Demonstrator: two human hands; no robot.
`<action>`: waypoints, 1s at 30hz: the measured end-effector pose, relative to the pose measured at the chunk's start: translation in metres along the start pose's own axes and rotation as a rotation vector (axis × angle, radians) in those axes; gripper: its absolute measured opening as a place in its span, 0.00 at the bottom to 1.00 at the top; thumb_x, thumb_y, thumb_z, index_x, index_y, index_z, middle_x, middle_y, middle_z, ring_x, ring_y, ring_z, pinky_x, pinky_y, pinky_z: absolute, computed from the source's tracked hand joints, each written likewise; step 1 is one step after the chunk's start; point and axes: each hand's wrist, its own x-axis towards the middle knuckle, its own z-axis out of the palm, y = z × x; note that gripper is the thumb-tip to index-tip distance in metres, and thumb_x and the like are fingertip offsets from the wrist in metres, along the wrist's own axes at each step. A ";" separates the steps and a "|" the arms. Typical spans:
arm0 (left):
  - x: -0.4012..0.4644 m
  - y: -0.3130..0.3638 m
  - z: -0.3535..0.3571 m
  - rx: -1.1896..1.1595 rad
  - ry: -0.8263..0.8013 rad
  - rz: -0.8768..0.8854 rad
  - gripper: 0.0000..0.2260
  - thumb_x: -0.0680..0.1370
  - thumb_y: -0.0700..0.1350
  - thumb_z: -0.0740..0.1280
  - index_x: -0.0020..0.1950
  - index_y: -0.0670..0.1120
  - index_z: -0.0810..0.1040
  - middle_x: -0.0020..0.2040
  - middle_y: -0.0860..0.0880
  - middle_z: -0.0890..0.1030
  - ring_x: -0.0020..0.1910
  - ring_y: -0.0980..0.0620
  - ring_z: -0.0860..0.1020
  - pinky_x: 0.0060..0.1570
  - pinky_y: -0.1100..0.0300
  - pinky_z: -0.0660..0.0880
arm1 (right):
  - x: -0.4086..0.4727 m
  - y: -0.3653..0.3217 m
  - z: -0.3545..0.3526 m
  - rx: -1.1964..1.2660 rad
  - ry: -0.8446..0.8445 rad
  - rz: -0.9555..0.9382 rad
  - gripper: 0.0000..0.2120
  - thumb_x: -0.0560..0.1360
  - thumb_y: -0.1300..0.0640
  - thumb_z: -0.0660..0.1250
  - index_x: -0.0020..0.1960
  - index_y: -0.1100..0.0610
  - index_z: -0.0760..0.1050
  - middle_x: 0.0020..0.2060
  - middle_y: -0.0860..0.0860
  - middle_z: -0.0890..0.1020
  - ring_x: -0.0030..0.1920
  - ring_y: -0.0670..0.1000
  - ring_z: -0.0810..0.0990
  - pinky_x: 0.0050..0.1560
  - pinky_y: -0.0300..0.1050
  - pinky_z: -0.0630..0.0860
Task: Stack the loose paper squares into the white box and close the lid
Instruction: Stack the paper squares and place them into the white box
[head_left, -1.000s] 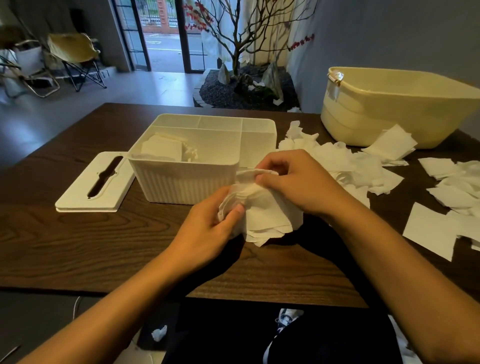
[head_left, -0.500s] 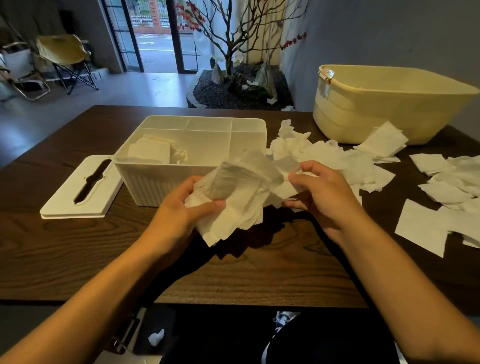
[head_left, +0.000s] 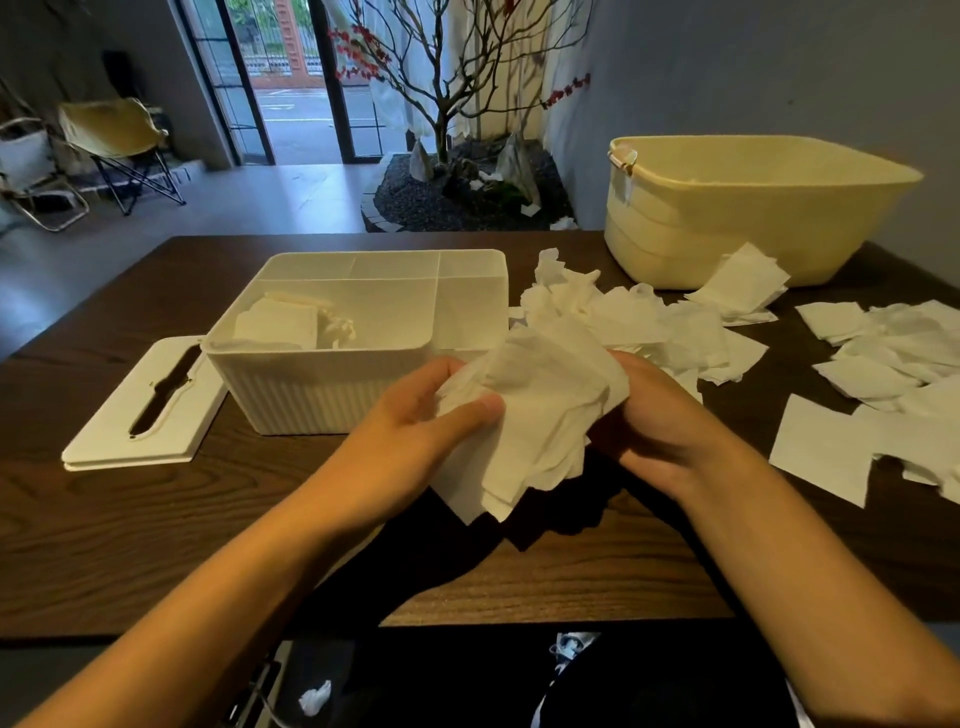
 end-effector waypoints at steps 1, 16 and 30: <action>0.002 0.000 0.002 0.013 -0.006 -0.024 0.13 0.77 0.51 0.72 0.58 0.47 0.80 0.53 0.49 0.85 0.54 0.51 0.83 0.59 0.51 0.79 | 0.000 -0.001 -0.001 0.027 0.013 0.002 0.14 0.80 0.62 0.62 0.43 0.57 0.86 0.40 0.55 0.83 0.41 0.51 0.81 0.42 0.43 0.75; 0.021 0.016 -0.007 1.026 -0.111 0.511 0.13 0.78 0.58 0.68 0.60 0.60 0.70 0.41 0.64 0.74 0.38 0.66 0.73 0.38 0.71 0.66 | -0.007 0.019 -0.001 -0.701 0.073 -0.335 0.20 0.69 0.69 0.71 0.53 0.47 0.80 0.45 0.43 0.82 0.46 0.41 0.79 0.46 0.36 0.75; 0.001 -0.030 0.013 0.150 0.212 0.238 0.08 0.81 0.37 0.66 0.56 0.49 0.74 0.45 0.52 0.82 0.43 0.53 0.81 0.43 0.58 0.80 | -0.004 0.036 0.010 -0.412 0.165 -0.270 0.24 0.68 0.77 0.64 0.50 0.50 0.79 0.40 0.41 0.82 0.42 0.37 0.79 0.40 0.33 0.75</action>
